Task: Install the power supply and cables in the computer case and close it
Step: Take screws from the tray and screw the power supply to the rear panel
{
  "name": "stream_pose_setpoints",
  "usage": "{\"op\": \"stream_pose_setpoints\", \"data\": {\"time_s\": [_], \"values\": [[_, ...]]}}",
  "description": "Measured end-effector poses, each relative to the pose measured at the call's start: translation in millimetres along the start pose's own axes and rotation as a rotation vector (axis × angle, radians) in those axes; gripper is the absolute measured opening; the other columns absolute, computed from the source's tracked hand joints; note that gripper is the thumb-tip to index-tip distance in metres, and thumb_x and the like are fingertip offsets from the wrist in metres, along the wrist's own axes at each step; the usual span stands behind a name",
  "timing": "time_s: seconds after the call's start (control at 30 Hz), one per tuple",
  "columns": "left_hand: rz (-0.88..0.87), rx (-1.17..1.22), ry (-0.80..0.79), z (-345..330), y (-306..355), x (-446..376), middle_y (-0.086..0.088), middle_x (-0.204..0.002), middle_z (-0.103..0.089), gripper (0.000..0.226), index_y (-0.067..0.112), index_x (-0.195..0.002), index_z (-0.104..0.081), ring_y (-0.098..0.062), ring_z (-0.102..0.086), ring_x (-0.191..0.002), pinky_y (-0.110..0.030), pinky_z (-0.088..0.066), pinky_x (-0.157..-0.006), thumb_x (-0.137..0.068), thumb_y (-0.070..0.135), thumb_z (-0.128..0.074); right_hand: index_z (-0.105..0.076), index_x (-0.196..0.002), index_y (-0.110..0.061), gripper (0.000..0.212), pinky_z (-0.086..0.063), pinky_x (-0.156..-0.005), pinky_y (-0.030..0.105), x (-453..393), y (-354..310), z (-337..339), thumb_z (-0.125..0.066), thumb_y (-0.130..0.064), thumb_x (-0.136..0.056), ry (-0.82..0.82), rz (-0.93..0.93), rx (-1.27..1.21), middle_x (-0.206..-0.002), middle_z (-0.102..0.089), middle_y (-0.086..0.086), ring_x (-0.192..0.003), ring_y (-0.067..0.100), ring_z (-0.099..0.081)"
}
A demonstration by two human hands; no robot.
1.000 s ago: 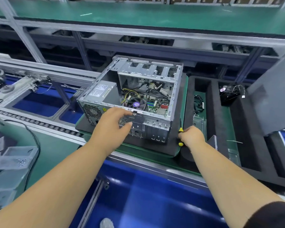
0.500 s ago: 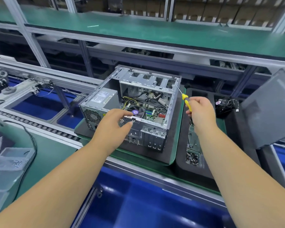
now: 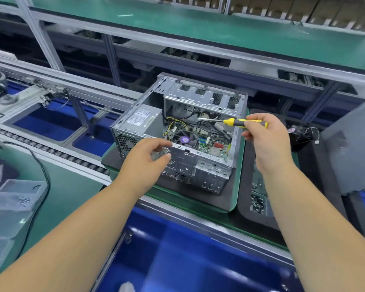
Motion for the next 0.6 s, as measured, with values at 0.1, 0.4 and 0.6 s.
{"op": "stream_pose_setpoints", "data": {"time_s": [0.1,0.4,0.6], "values": [[-0.022,0.016,-0.014,5,-10,-10,0.022,-0.105,-0.059,0.023,0.035,-0.108,-0.067,0.01,-0.052,-0.101,-0.011,-0.037,-0.084,-0.088,0.024,-0.065,-0.067,-0.079,-0.029,0.007,-0.052,-0.063,0.026,-6,0,-7,-0.065,-0.024,-0.075,0.01,0.01,-0.026,-0.069,-0.069,-0.005,-0.064,0.01,-0.064],[-0.255,0.135,-0.212,-22,18,-82,0.018,-0.103,-0.061,0.025,0.029,-0.109,-0.068,0.002,-0.059,-0.095,-0.01,-0.044,-0.083,-0.088,0.015,-0.064,-0.065,-0.086,-0.018,0.009,-0.054,-0.065,0.027,-10,-1,13,-0.063,-0.015,-0.078,0.214,-0.013,0.032,-0.081,-0.072,0.008,-0.068,0.017,-0.066],[-0.345,0.203,-0.431,-73,48,-104,0.016,-0.103,-0.063,0.023,0.025,-0.109,-0.07,0.007,-0.057,-0.093,-0.003,-0.041,-0.082,-0.09,0.014,-0.065,-0.065,-0.086,-0.016,0.008,-0.052,-0.062,0.021,3,-2,54,-0.064,-0.016,-0.078,0.392,-0.008,0.057,-0.089,-0.073,0.009,-0.065,0.015,-0.066]]}}
Point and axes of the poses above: each hand's wrist, its own x-axis away from the middle knuckle, its own z-axis out of the back of the hand, y = z × x, the point moved 2 cm from there along -x, towards the middle knuckle
